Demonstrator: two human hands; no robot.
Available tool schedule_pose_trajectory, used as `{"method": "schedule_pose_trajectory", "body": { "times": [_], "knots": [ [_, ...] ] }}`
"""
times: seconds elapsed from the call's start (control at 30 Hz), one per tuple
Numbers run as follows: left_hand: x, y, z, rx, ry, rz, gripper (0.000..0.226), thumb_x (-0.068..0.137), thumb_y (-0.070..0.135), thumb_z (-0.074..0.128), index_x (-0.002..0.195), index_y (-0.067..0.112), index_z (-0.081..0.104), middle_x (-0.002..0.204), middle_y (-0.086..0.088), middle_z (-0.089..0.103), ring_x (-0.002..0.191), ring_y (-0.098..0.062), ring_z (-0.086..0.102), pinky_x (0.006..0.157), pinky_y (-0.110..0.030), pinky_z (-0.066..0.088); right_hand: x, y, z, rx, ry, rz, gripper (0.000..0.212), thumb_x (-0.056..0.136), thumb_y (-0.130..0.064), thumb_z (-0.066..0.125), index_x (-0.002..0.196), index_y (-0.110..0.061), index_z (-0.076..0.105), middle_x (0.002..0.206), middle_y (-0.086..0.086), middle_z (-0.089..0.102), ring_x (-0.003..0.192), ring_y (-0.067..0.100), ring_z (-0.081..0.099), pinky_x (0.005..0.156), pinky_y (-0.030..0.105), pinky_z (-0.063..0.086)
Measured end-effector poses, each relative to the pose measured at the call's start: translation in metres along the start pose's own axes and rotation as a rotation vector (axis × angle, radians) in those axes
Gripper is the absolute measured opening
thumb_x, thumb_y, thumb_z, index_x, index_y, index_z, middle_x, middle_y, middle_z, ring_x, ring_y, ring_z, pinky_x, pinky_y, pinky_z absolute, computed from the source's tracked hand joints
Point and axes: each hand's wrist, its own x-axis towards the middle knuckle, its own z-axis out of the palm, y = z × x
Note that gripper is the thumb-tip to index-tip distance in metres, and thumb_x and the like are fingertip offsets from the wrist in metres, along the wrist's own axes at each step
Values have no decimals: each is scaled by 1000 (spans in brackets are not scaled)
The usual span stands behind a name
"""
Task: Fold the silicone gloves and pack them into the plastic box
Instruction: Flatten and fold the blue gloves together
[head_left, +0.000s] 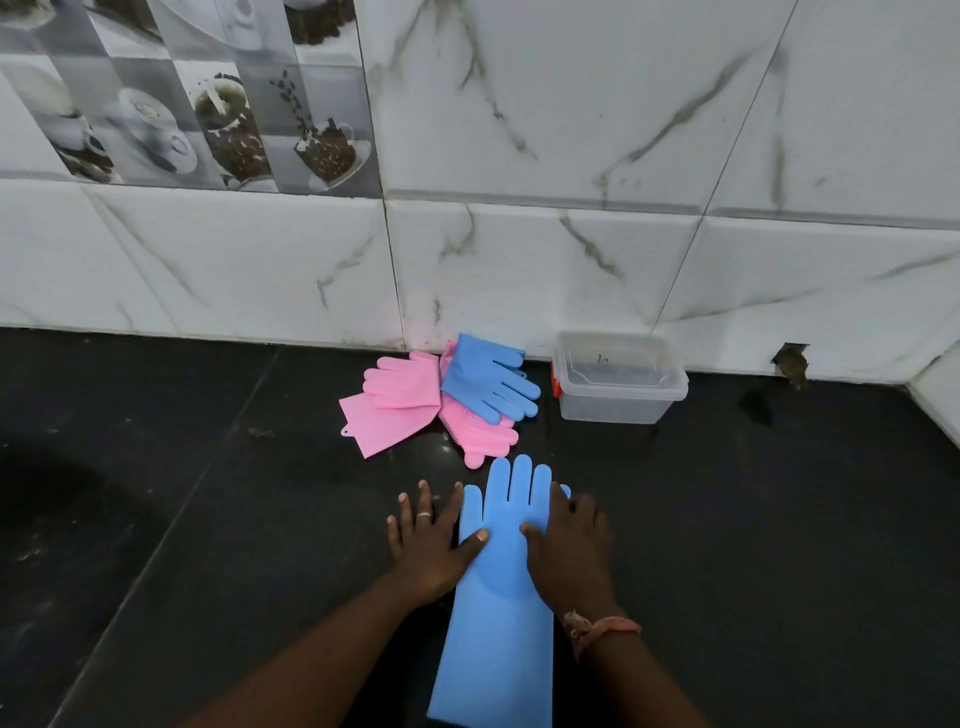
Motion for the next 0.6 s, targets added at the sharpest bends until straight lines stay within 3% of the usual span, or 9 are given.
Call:
{"method": "schedule_pose_trajectory", "body": {
  "times": [0.1, 0.23, 0.37, 0.47, 0.53, 0.6],
  "knots": [
    [12, 5, -5, -21, -38, -65, 78, 100, 72, 25, 162, 44, -15, 170, -3, -32, 154, -35, -35, 120, -63, -20, 24, -18, -2, 75, 0, -104, 53, 96, -45, 50, 143, -21, 41, 140, 6, 44, 125, 22, 43, 106, 34, 38],
    [18, 14, -3, 41, -71, -159, 83, 102, 69, 22, 163, 30, -20, 169, -2, -36, 155, -35, -33, 124, -64, -15, 63, -48, -8, 215, -19, -149, 36, 96, -31, 56, 131, -21, 58, 140, 6, 47, 127, 22, 46, 107, 35, 41],
    [19, 24, -6, 95, -80, -191, 86, 102, 66, 27, 162, 28, -23, 168, -4, -37, 155, -37, -32, 125, -64, -12, 107, -76, -10, 248, -85, -218, 33, 96, -19, 56, 128, -15, 63, 150, 8, 43, 141, 26, 34, 115, 34, 28],
    [18, 27, -10, 97, -121, -200, 86, 104, 63, 28, 161, 29, -26, 166, -4, -41, 154, -37, -35, 125, -64, -13, 135, -80, -8, 349, -243, -143, 26, 97, -13, 54, 119, -6, 68, 150, 12, 45, 147, 26, 26, 118, 40, 24],
    [17, 27, -12, 97, -128, -199, 85, 104, 61, 28, 161, 29, -25, 166, -4, -41, 154, -37, -35, 125, -64, -12, 144, -78, -12, 456, -278, -68, 34, 99, -16, 55, 129, -2, 60, 151, 13, 45, 143, 27, 35, 118, 37, 26],
    [17, 26, -12, 95, -132, -194, 84, 104, 61, 28, 162, 30, -25, 166, -4, -41, 154, -37, -35, 125, -63, -12, 150, -80, -24, 603, -183, -30, 35, 98, -17, 58, 130, -2, 60, 141, 13, 55, 132, 26, 50, 113, 37, 36]
  ]
}}
